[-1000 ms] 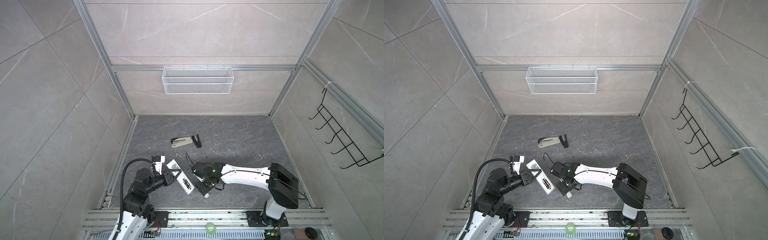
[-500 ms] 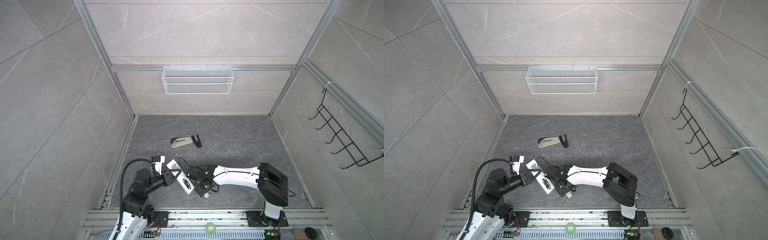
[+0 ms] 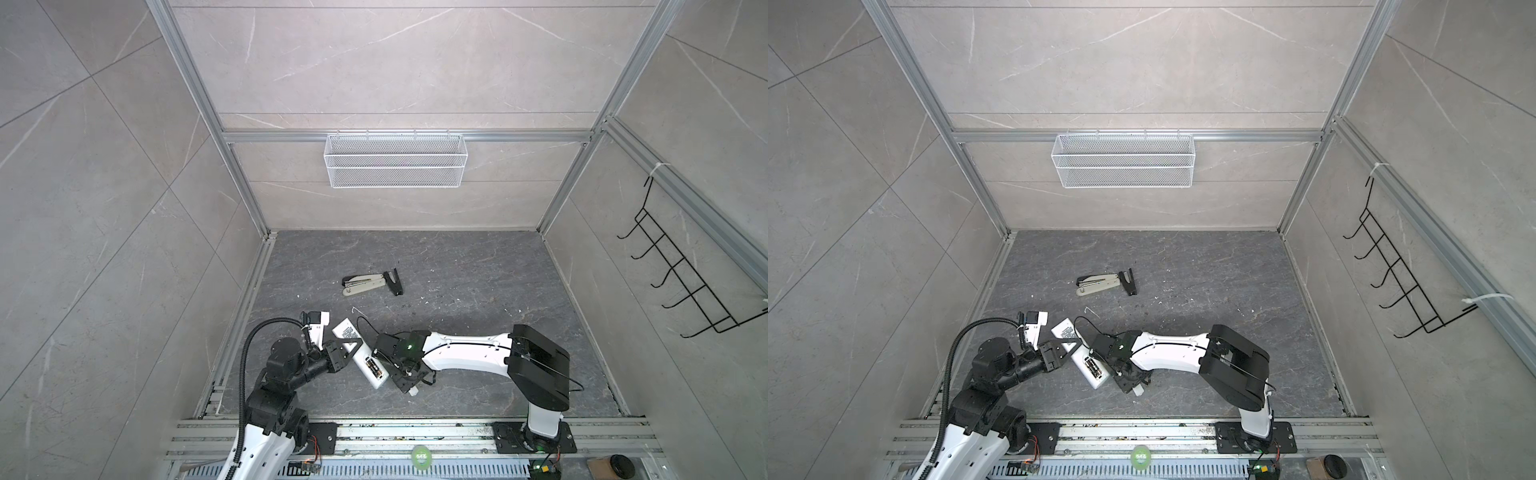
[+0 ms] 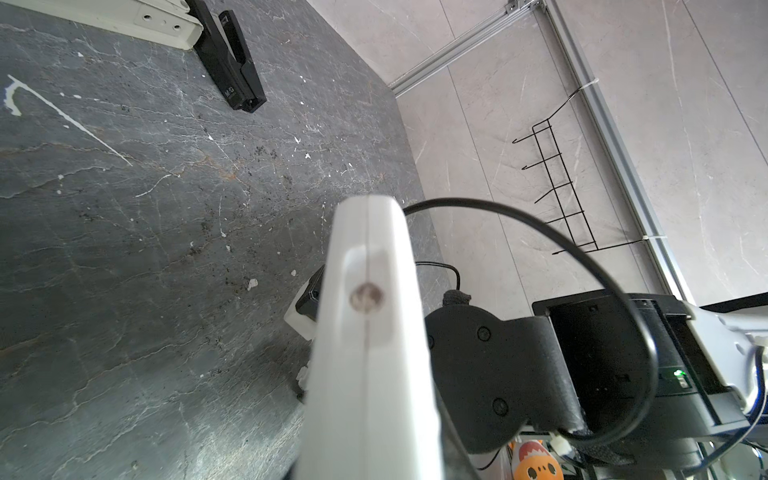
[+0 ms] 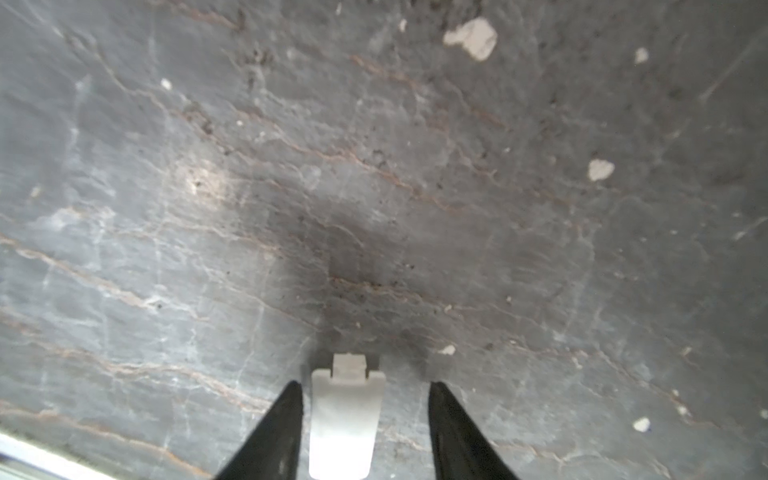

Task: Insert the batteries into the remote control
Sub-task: 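Move the right gripper with the cover over the remote's battery compartment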

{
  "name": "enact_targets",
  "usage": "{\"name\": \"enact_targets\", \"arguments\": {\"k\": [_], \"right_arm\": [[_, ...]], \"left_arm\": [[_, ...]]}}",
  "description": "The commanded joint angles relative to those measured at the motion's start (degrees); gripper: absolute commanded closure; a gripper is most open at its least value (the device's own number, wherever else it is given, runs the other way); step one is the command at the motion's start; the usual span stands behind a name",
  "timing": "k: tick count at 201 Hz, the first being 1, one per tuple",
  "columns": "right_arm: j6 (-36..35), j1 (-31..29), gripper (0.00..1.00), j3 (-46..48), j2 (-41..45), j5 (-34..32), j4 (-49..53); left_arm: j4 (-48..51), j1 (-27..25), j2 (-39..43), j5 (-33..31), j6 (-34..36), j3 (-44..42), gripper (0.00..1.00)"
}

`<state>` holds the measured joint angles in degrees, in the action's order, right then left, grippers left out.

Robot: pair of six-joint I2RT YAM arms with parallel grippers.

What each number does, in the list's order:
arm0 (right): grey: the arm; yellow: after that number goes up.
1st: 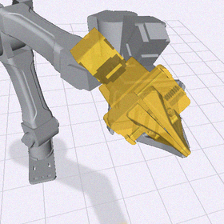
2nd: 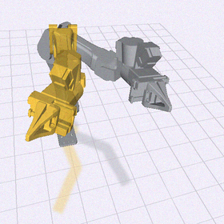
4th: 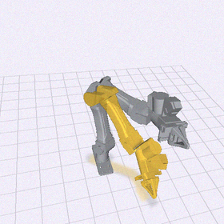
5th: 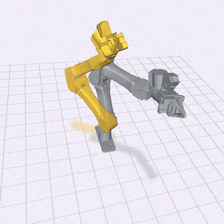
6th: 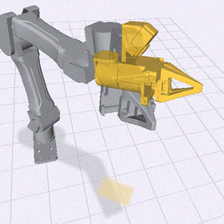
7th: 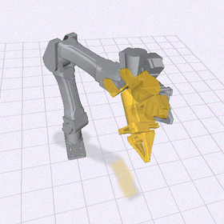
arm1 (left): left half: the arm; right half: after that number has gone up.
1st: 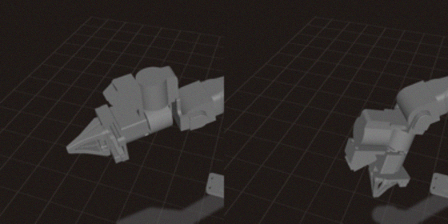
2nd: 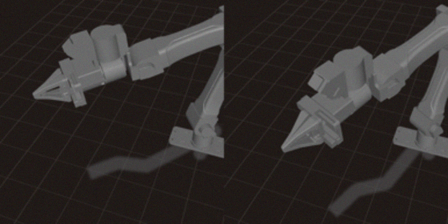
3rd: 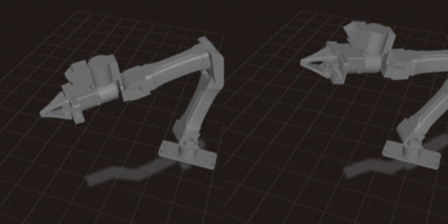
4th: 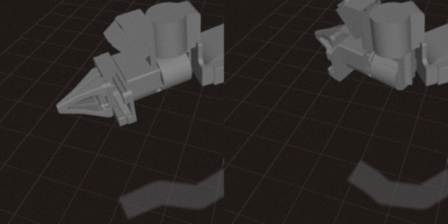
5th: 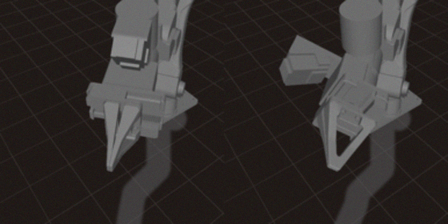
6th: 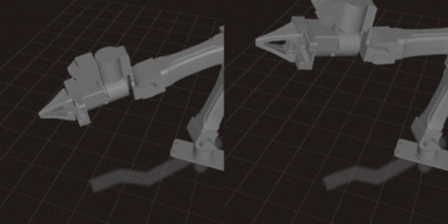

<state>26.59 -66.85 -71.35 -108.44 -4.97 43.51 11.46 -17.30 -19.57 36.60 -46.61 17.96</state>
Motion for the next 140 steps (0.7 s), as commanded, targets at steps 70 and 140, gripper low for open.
{"name": "enact_targets", "arguments": {"k": [70, 140], "right_arm": [[1.83, -1.43, 0.61, -0.94, -2.83, -0.56, -0.18], [2.08, -1.68, 0.68, -0.94, -3.09, -1.69, 0.49]], "left_arm": [[-4.97, 0.33, -0.11, 2.49, 0.65, 1.43, 1.00], [-4.95, 0.30, 0.02, 2.44, 0.80, 1.49, 1.00]]}}
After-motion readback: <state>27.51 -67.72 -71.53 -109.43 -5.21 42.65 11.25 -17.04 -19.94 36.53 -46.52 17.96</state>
